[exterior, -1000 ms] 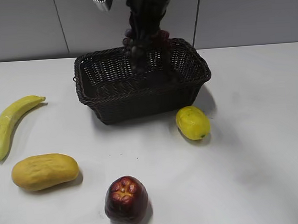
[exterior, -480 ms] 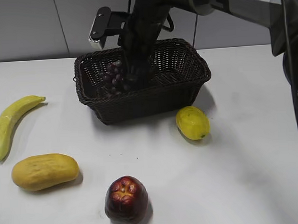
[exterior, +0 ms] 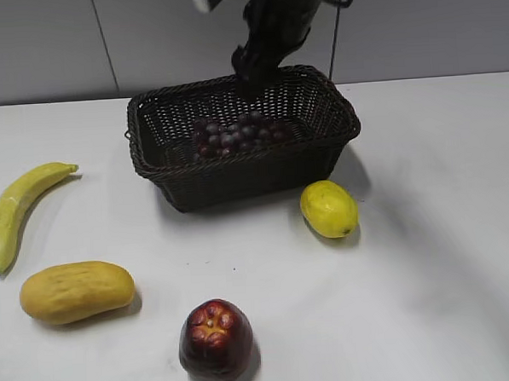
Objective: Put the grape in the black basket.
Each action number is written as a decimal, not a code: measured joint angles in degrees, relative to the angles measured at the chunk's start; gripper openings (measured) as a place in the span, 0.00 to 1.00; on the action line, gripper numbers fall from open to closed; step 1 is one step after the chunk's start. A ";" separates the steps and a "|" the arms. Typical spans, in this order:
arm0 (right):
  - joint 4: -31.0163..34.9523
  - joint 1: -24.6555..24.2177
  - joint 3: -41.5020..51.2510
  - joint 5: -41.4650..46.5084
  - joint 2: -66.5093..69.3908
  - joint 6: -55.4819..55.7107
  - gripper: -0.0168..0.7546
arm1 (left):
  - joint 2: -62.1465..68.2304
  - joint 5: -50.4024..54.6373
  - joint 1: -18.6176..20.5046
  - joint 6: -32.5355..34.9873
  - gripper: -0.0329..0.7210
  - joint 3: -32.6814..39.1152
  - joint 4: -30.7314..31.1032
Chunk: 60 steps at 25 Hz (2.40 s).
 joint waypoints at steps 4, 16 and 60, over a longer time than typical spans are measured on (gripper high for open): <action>0.00 -5.23 2.58 1.00 -6.34 11.27 0.79 | 0.00 0.00 0.00 0.00 0.33 0.00 0.00; -4.50 -23.57 14.92 8.38 -20.92 28.21 0.77 | 0.00 0.00 0.00 0.00 0.33 0.00 0.00; -4.97 -28.38 95.73 0.60 -107.68 30.92 0.77 | 0.00 0.00 0.00 0.00 0.33 0.00 0.00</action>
